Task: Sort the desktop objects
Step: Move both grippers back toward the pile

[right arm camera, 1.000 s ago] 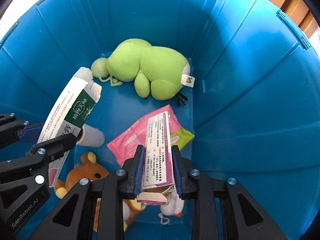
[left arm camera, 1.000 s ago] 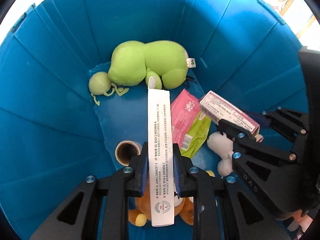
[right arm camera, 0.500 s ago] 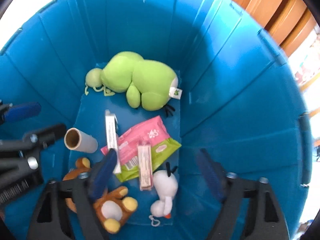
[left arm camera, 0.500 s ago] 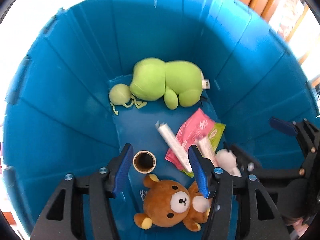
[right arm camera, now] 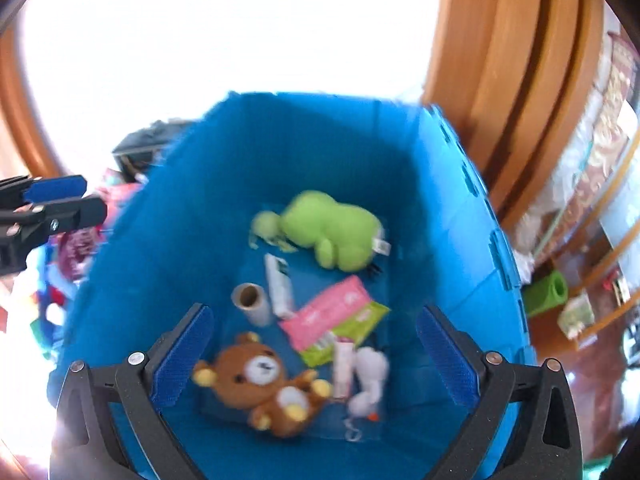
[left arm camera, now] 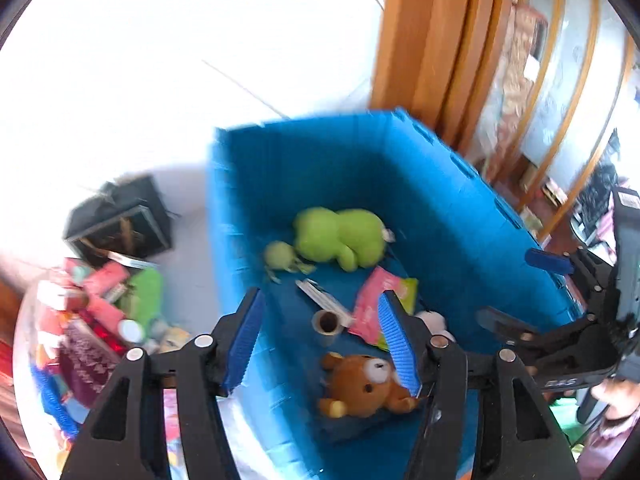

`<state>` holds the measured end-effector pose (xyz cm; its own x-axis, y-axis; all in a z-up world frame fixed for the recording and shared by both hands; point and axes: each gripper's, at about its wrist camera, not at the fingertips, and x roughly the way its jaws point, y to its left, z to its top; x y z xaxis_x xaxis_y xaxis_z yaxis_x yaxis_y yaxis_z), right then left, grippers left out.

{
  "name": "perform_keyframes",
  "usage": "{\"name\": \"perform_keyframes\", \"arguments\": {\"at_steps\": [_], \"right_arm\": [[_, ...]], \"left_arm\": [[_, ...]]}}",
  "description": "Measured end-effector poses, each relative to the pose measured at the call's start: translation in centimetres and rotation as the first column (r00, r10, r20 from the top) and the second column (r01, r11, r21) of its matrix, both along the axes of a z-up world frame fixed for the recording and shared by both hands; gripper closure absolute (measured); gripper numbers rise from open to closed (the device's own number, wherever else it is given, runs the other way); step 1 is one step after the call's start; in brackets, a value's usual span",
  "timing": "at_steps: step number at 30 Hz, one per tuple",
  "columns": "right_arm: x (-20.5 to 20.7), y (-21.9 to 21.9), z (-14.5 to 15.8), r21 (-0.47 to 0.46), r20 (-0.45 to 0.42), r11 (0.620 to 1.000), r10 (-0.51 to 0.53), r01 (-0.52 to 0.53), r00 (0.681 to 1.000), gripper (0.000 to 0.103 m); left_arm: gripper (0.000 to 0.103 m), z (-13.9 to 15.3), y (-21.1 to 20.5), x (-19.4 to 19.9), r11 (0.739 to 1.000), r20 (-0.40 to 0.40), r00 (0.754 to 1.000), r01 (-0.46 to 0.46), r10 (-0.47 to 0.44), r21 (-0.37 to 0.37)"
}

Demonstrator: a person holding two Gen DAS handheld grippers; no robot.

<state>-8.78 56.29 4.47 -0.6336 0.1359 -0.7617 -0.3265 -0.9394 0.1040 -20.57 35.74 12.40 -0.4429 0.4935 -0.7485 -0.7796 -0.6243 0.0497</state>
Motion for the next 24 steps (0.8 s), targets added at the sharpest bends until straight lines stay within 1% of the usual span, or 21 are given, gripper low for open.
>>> {"name": "perform_keyframes", "arguments": {"at_steps": [2,4,5,6,8,10,12,13,15,16,18,20,22,23,24], "right_arm": [[1.0,-2.4,1.1,0.015,-0.053,1.000,0.022,-0.021,0.998,0.000],[1.5,-4.8,1.9,0.029,-0.095,0.998,0.057,-0.055,0.994,0.000],[1.6,-6.0,2.2,0.036,-0.122,0.997,0.067,-0.063,0.990,0.000],[1.9,-7.2,2.6,0.044,-0.149,0.996,0.077,-0.071,0.986,0.000],[1.9,-9.4,3.3,0.051,-0.202,0.995,0.095,-0.087,0.975,0.000],[1.7,-11.5,3.7,0.044,-0.255,0.994,0.108,-0.100,0.961,0.000],[1.1,-13.8,4.1,0.027,-0.298,0.991,0.133,-0.131,0.945,0.000],[0.6,-15.0,4.2,0.017,-0.312,0.989,0.147,-0.150,0.939,0.000],[-0.6,-17.4,4.1,-0.002,-0.331,0.981,0.182,-0.193,0.926,0.000],[-1.2,-18.7,4.0,-0.008,-0.334,0.977,0.200,-0.215,0.921,0.000],[-2.6,-21.2,3.7,-0.010,-0.337,0.967,0.236,-0.254,0.912,0.000],[-4.0,-23.6,3.2,-0.016,-0.330,0.961,0.257,-0.277,0.908,0.000],[-5.4,-25.7,2.4,-0.028,-0.318,0.953,0.276,-0.300,0.907,0.000],[-6.0,-26.5,1.9,-0.038,-0.310,0.950,0.285,-0.311,0.907,0.000],[-6.5,-27.4,1.2,-0.050,-0.303,0.946,0.291,-0.320,0.908,0.000]], "left_arm": [[0.039,1.2,-4.0,0.4,0.998,-0.094,0.995,-0.039,0.043,0.048],[0.034,2.0,-7.6,0.7,0.993,-0.197,0.976,-0.077,0.093,0.087],[0.033,2.3,-9.6,0.7,0.989,-0.240,0.963,-0.102,0.124,0.104],[0.033,2.6,-11.6,0.7,0.984,-0.271,0.950,-0.124,0.154,0.125],[0.033,2.8,-15.6,0.1,0.969,-0.302,0.927,-0.175,0.222,0.174],[0.033,2.6,-19.6,-0.7,0.947,-0.316,0.900,-0.239,0.299,0.215],[0.033,2.0,-23.0,-1.9,0.936,-0.310,0.888,-0.288,0.340,0.201],[0.033,1.5,-24.6,-2.4,0.933,-0.301,0.886,-0.307,0.352,0.189],[0.033,0.6,-28.1,-3.5,0.916,-0.295,0.868,-0.364,0.400,0.170],[0.033,0.1,-29.9,-4.0,0.906,-0.297,0.856,-0.390,0.423,0.166],[0.033,-0.9,-33.2,-4.9,0.891,-0.289,0.843,-0.429,0.454,0.147],[0.033,-2.2,-36.5,-5.7,0.872,-0.259,0.833,-0.474,0.489,0.124],[0.033,-3.7,-39.8,-6.5,0.854,-0.212,0.827,-0.506,0.521,0.124],[0.033,-4.6,-41.3,-6.7,0.841,-0.201,0.817,-0.526,0.541,0.124],[0.033,-5.4,-42.6,-6.9,0.823,-0.201,0.798,-0.555,0.568,0.120]]}}
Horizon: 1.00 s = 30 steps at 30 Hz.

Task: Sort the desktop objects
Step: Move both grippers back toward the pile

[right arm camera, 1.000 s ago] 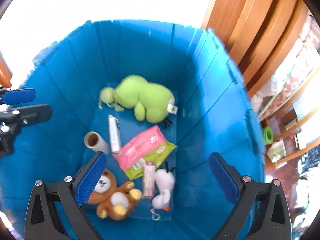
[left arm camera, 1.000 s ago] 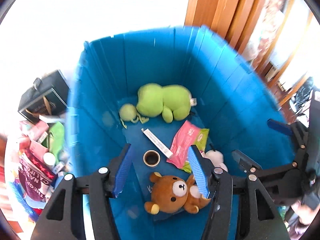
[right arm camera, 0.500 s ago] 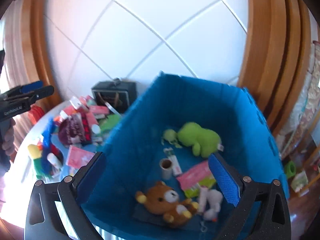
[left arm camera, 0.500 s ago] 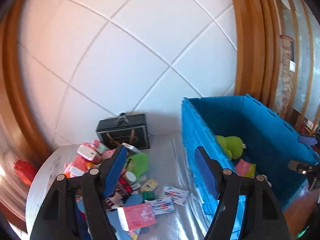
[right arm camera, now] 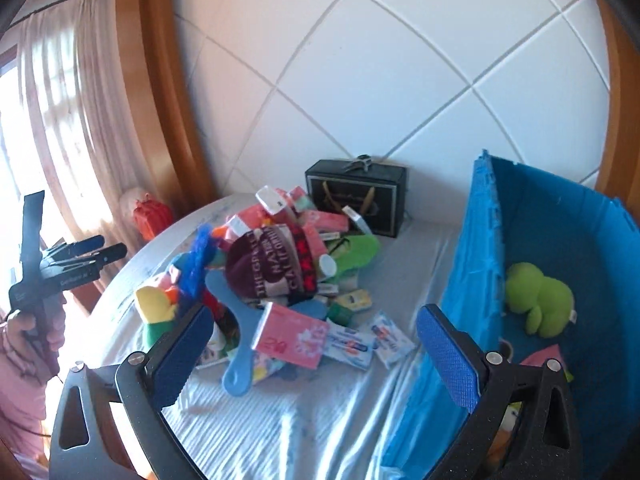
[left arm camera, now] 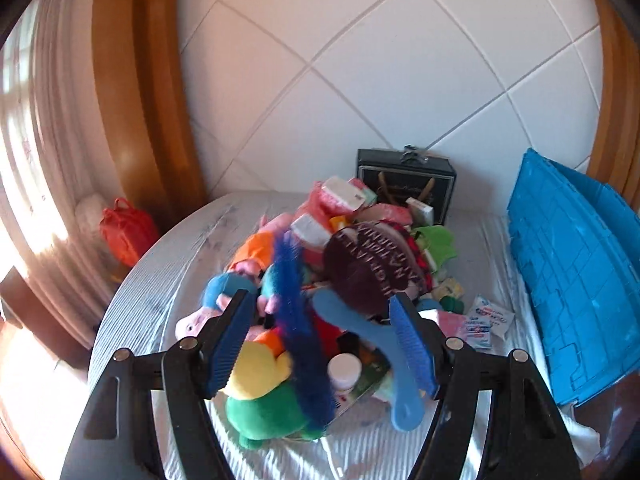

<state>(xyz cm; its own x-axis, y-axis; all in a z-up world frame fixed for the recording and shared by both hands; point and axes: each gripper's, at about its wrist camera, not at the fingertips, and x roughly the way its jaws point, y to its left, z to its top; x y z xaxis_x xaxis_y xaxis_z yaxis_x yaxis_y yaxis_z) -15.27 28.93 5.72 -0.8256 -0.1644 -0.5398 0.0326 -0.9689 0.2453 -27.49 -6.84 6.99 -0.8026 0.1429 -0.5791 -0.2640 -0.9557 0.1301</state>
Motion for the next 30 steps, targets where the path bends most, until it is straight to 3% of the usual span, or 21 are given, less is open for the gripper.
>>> {"name": "perform_keyframes", "arguments": {"at_steps": [6,11,13,20,26,30], "right_arm": [[-2.2,-3.5,-4.3,-0.051,0.063,0.999,-0.006,0.010,0.998,0.000],[-4.3,-5.2,-8.6,-0.114,0.144,0.991,-0.047,0.064,0.988,0.000],[-4.9,-5.7,-10.5,-0.146,0.186,0.986,-0.051,0.079,0.981,0.000],[-5.8,-7.5,-15.3,-0.122,0.308,0.985,-0.081,0.124,0.948,0.000],[-6.4,-7.0,-16.7,-0.108,0.341,0.983,-0.107,0.152,0.934,0.000],[-7.5,-5.6,-17.2,-0.087,0.355,0.982,-0.125,0.165,0.927,0.000]], "left_arm": [[0.033,-4.9,-7.4,-0.4,0.995,0.036,0.994,-0.102,0.103,-0.021],[0.033,-9.6,-9.1,-0.2,0.995,0.084,0.992,-0.096,0.099,-0.038],[0.033,-11.5,-8.4,0.0,0.997,0.102,0.992,-0.074,0.077,-0.030],[0.033,-16.4,-4.1,-1.2,1.000,0.202,0.979,0.007,-0.008,0.004],[0.036,-20.2,-1.1,-3.4,0.999,0.286,0.957,0.048,-0.045,-0.005],[0.040,-21.2,0.5,-5.3,0.998,0.278,0.960,0.056,-0.043,-0.038]]}}
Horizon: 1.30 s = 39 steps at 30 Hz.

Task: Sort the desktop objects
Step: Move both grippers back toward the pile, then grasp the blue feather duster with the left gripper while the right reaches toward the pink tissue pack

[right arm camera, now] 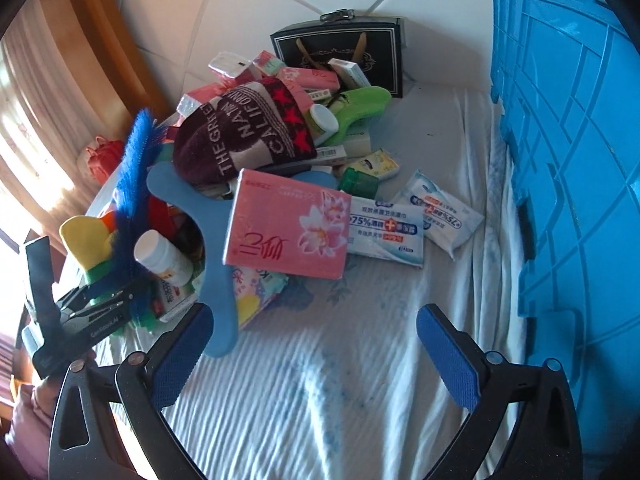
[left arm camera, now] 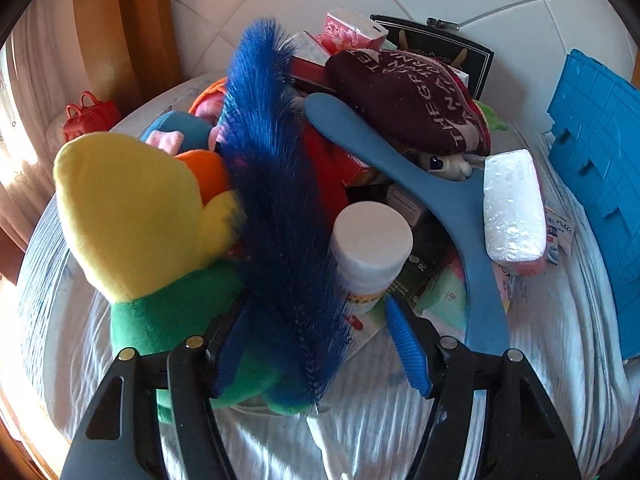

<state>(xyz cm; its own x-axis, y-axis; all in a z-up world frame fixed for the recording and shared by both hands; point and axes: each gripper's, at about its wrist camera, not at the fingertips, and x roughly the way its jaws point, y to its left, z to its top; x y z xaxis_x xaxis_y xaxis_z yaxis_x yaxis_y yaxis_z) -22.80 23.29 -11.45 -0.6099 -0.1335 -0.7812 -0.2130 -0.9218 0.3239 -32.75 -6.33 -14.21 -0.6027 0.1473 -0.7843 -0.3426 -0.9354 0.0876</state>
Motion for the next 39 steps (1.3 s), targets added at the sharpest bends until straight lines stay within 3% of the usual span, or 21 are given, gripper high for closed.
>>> {"name": "perform_keyframes", "arguments": {"at_steps": [6,10,16,17,20,26,29,31,34,39], "right_arm": [[-3.9,1.4,-1.3,0.054,0.040,0.999,-0.001,-0.002,0.999,0.000],[-7.1,2.2,-2.2,0.078,0.052,0.997,-0.017,0.013,0.999,0.000],[-10.3,-1.0,-1.7,0.009,0.030,0.993,0.121,-0.122,0.992,0.000],[-10.6,-1.9,-1.5,0.007,0.020,0.990,0.142,-0.142,0.990,0.003],[-11.5,-4.1,-1.5,0.042,0.024,0.984,0.171,-0.172,0.985,0.041],[-12.5,-2.2,-1.7,0.065,0.044,0.995,0.076,-0.079,0.996,0.041],[-14.2,-0.9,-0.7,0.099,0.040,0.994,0.040,-0.043,0.998,0.064],[-15.1,-0.3,0.1,0.076,0.004,0.997,0.019,-0.019,1.000,0.064],[-17.0,0.0,-1.1,0.156,0.067,0.988,-0.001,-0.010,0.998,0.060],[-15.3,0.9,-5.8,-0.014,0.226,1.000,0.025,-0.023,0.974,0.060]], "left_arm": [[0.047,-0.9,0.8,-3.8,1.000,0.063,0.998,-0.020,0.019,0.011],[0.061,-1.1,1.4,-3.7,0.999,0.081,0.996,0.031,-0.032,0.007],[0.078,-0.9,-0.7,-3.3,0.995,0.140,0.989,0.036,-0.048,0.092],[0.078,-0.9,-1.0,-3.2,0.995,0.140,0.989,0.035,-0.049,0.098],[0.081,-0.9,-1.0,-3.1,0.994,0.131,0.990,0.041,-0.054,0.100],[0.081,-0.7,-1.0,-3.0,0.994,0.120,0.990,0.060,-0.071,0.096],[0.081,-0.7,-0.7,-3.1,0.994,0.117,0.990,0.073,-0.082,0.078],[0.081,-0.7,-0.7,-3.1,0.994,0.121,0.989,0.080,-0.088,0.072],[0.081,-0.8,-0.6,-3.3,0.994,0.135,0.987,0.080,-0.090,0.072],[0.081,-1.0,-0.9,-3.2,0.995,0.143,0.986,0.071,-0.080,0.067]]}}
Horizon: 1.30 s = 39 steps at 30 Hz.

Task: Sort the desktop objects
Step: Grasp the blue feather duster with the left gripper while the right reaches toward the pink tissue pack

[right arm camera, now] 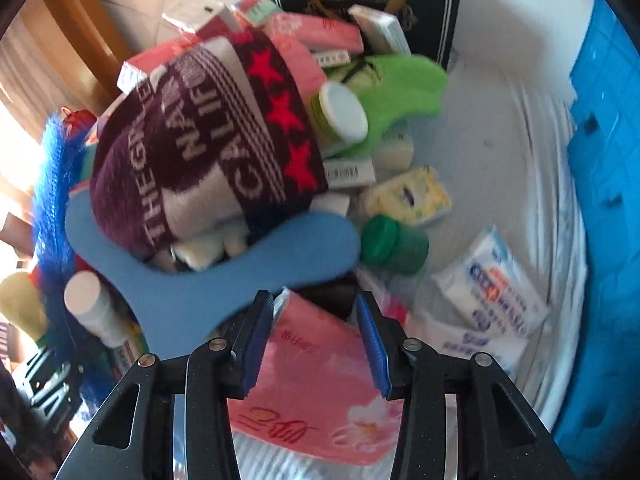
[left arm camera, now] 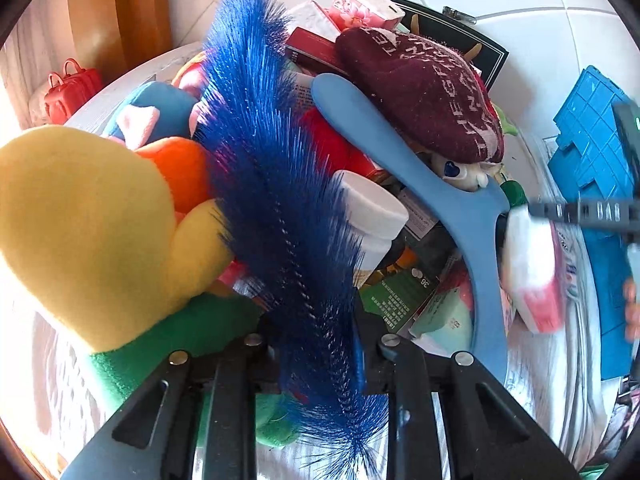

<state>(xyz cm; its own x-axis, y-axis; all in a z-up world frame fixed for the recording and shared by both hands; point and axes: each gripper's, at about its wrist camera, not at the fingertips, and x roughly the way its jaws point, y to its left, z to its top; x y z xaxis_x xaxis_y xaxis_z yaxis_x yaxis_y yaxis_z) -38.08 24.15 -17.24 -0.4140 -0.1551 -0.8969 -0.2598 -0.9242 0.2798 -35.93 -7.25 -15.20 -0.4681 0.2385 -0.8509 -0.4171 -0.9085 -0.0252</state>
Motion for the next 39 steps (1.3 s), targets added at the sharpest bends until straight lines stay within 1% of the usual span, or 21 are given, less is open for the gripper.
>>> {"name": "perform_keyframes", "arguments": {"at_steps": [2,4,5,6,7,9,11,13,14,16,19,22,23,24,26,28,29,31,34,37,39], "right_arm": [[2.2,0.0,-0.9,-0.039,-0.001,0.999,-0.017,0.017,1.000,0.055],[4.8,0.4,-0.4,-0.026,-0.050,0.999,-0.041,0.040,0.998,0.029],[6.1,0.6,0.1,0.007,-0.068,0.998,-0.055,0.056,0.996,0.011],[7.2,0.7,0.5,0.055,-0.079,0.996,-0.067,0.071,0.995,0.005],[8.2,0.9,0.7,0.106,-0.077,0.990,-0.083,0.091,0.994,0.005],[9.5,1.5,0.2,0.165,-0.054,0.980,-0.101,0.109,0.993,0.005],[10.1,2.7,-1.3,0.147,0.000,0.979,-0.142,0.141,0.990,0.007],[10.4,3.3,-3.1,0.060,0.060,0.986,-0.162,0.158,0.985,0.028],[10.6,3.1,-4.0,-0.010,0.079,0.989,-0.149,0.150,0.986,0.045],[11.2,1.4,-4.1,-0.133,0.066,0.986,-0.089,0.097,0.994,0.048],[11.3,-2.2,-3.5,-0.065,0.083,0.997,0.041,-0.035,0.996,0.046],[11.7,-3.6,-2.4,-0.118,0.057,0.987,0.112,-0.105,0.992,0.046],[11.7,-3.8,-1.7,-0.075,0.037,0.990,0.119,-0.116,0.992,0.042],[11.6,-3.8,-0.9,-0.014,0.015,0.993,0.118,-0.117,0.993,0.033],[10.8,-3.0,0.4,0.072,-0.039,0.994,0.084,-0.081,0.996,0.031],[9.1,-1.4,0.9,0.090,-0.069,0.995,0.041,-0.035,0.997,0.045],[8.2,-0.9,0.8,0.100,-0.072,0.995,0.031,-0.024,0.997,0.057],[5.9,-0.2,0.1,0.120,-0.062,0.992,0.036,-0.029,0.997,0.059],[5.0,-0.2,-2.3,0.129,0.043,0.987,0.087,-0.092,0.995,0.059],[7.3,-0.5,-2.3,0.117,0.078,0.985,0.118,-0.127,0.990,0.059],[9.7,-1.5,-2.5,0.056,0.102,0.983,0.167,-0.173,0.981,0.059]], "left_arm": [[0.081,0.0,-0.1,0.2,1.000,-0.004,1.000,0.002,-0.002,-0.007],[0.081,-0.1,0.0,0.3,1.000,-0.003,1.000,0.012,-0.012,-0.015],[0.081,0.0,0.0,0.5,1.000,-0.003,1.000,0.017,-0.017,-0.016],[0.081,-0.1,0.2,0.7,1.000,0.001,1.000,0.024,-0.024,-0.018],[0.081,-0.2,0.2,0.9,0.999,0.007,1.000,0.030,-0.030,-0.019],[0.083,-0.5,0.2,1.7,0.999,0.021,0.999,0.043,-0.043,-0.021],[0.083,-0.7,0.4,2.6,0.997,0.027,0.998,0.065,-0.065,-0.031],[0.083,-0.7,0.5,3.6,0.996,0.024,0.996,0.082,-0.081,-0.045],[0.083,-0.7,0.4,4.0,0.995,0.025,0.996,0.085,-0.084,-0.048],[0.083,-0.7,0.1,4.7,0.995,0.028,0.996,0.081,-0.079,-0.057],[0.083,-1.1,-0.4,5.5,0.996,0.043,0.997,0.063,-0.061,-0.061],[0.083,-1.5,-0.8,6.6,0.995,0.061,0.996,0.068,-0.064,-0.067],[0.083,-1.6,-0.9,7.0,0.995,0.062,0.996,0.074,-0.070,-0.067],[0.083,-1.6,-1.0,7.4,0.995,0.063,0.995,0.079,-0.074,-0.069],[0.083,-1.8,-0.9,8.0,0.993,0.064,0.995,0.086,-0.081,-0.083],[0.083,-1.7,-1.1,8.6,0.992,0.064,0.994,0.095,-0.090,-0.085],[0.083,-1.7,-1.1,9.0,0.991,0.063,0.994,0.097,-0.091,-0.087],[0.083,-1.9,-1.0,9.7,0.990,0.067,0.993,0.105,-0.099,-0.091],[0.083,-2.2,-1.1,10.5,0.990,0.069,0.993,0.107,-0.100,-0.097],[0.083,-2.4,-1.2,11.1,0.992,0.067,0.994,0.093,-0.087,-0.089],[0.083,-2.6,-1.4,11.3,0.993,0.071,0.994,0.087,-0.081,-0.085]]}}
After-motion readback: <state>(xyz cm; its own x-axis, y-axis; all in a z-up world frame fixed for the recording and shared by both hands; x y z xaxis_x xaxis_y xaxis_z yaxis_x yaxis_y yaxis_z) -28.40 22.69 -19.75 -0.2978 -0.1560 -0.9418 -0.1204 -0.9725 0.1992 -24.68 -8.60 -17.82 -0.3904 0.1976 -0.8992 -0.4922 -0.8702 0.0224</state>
